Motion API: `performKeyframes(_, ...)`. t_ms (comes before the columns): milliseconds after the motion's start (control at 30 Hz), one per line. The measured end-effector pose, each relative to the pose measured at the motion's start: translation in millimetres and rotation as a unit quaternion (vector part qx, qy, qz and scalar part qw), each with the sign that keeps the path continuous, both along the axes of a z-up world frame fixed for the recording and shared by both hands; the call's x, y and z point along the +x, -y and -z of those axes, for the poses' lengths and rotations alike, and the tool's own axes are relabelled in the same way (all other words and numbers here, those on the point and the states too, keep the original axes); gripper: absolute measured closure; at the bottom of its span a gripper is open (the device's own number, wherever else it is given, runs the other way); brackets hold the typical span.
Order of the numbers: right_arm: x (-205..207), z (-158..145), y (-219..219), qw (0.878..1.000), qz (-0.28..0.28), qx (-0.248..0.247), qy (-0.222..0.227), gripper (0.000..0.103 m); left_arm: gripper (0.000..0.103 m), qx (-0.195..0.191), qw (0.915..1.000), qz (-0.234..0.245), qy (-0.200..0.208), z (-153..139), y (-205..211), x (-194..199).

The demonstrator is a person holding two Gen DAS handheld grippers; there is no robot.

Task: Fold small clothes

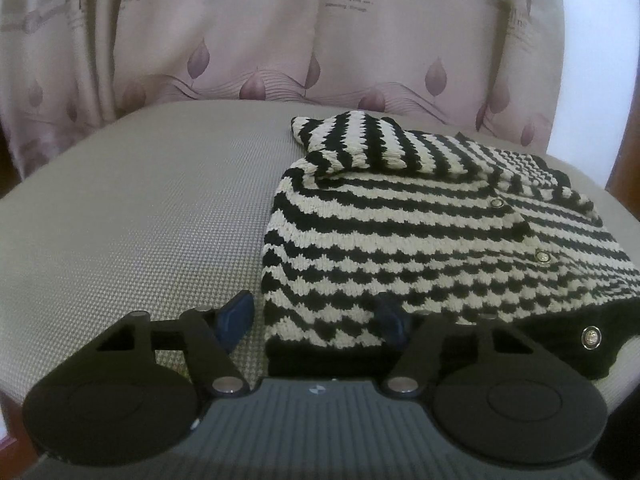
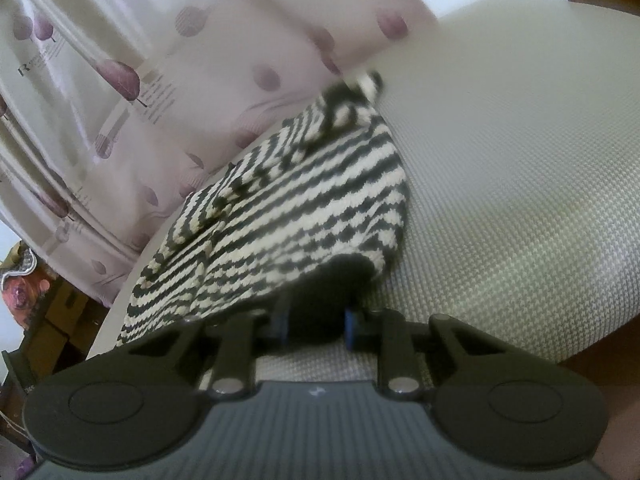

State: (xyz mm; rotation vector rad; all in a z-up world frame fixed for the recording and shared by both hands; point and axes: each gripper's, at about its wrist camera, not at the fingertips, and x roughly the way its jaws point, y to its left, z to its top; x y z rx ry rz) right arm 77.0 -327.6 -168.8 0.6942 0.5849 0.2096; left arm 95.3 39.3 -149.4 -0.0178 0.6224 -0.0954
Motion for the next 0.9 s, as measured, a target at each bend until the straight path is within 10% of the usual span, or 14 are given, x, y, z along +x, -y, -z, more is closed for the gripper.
performKeyframes(900, -2.4, 1.5, -2.3, 1.000, 0.007, -0.001, 0.007, 0.080, 0.026, 0.023, 0.9997, -0.006, 0.003, 3.4, 0.5, 0.3)
